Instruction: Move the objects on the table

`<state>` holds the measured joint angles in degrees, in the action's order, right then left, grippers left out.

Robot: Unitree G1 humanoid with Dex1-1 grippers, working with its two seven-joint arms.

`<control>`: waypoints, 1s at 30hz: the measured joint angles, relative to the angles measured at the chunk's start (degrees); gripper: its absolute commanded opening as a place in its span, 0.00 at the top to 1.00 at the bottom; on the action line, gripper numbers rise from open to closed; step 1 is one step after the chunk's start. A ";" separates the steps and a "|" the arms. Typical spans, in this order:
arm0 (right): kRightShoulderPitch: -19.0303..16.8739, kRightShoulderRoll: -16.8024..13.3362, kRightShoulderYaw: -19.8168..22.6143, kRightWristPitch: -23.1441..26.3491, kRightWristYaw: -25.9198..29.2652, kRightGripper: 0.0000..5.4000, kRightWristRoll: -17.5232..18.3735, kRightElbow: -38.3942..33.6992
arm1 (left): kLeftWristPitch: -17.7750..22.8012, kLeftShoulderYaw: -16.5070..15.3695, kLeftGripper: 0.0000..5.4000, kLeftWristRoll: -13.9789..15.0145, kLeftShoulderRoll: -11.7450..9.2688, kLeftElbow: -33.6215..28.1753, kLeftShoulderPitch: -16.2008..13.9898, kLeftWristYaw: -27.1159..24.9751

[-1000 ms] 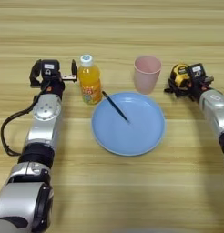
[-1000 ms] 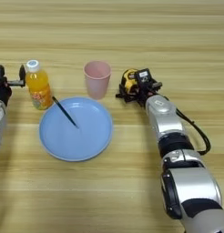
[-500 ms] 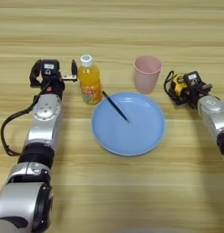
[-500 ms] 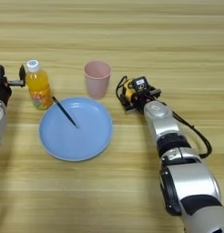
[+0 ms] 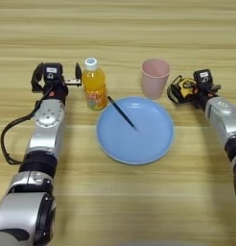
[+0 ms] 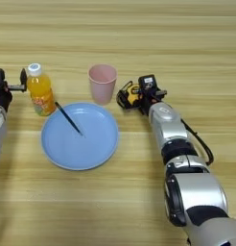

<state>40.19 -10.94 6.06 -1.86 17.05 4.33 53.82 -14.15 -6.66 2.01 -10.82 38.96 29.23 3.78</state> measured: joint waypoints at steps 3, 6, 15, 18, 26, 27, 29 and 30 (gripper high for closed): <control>-0.01 0.03 0.16 -0.73 -0.12 0.00 0.24 -0.24 | 0.00 0.00 0.00 0.00 -0.01 0.00 0.00 -0.01; -0.01 0.02 0.13 -2.21 -0.48 0.00 0.14 -0.71 | 0.00 0.00 0.00 0.00 -0.02 0.00 0.00 -0.04; 0.00 -0.29 0.23 -6.38 -4.05 0.00 -0.96 -1.01 | 0.00 -0.03 0.00 0.00 -0.03 0.02 0.00 -0.07; 0.01 -0.44 0.70 -7.82 -5.08 0.00 -0.94 -1.03 | -0.02 -0.06 0.00 0.02 -0.03 0.02 0.00 -0.07; 0.05 -0.68 2.40 -10.92 -5.56 0.00 -0.06 -1.16 | -0.12 -0.86 0.00 0.05 -0.03 0.02 0.00 -0.04; 0.05 -0.68 2.50 -11.32 -5.58 0.00 0.01 -1.23 | -0.14 -1.03 0.00 0.05 -0.03 0.02 0.00 -0.01; 0.05 -0.68 2.63 -11.50 -5.67 0.00 0.04 -1.26 | -0.20 -1.32 0.00 0.09 -0.03 0.02 0.00 0.06; 0.05 -0.68 2.70 -12.06 -5.90 0.00 0.03 -1.26 | -0.32 -1.53 0.00 0.16 -0.02 0.02 0.00 0.16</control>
<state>40.24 -11.62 8.75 -13.92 11.14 4.36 52.56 -14.47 -8.19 2.17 -10.84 38.98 29.23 3.94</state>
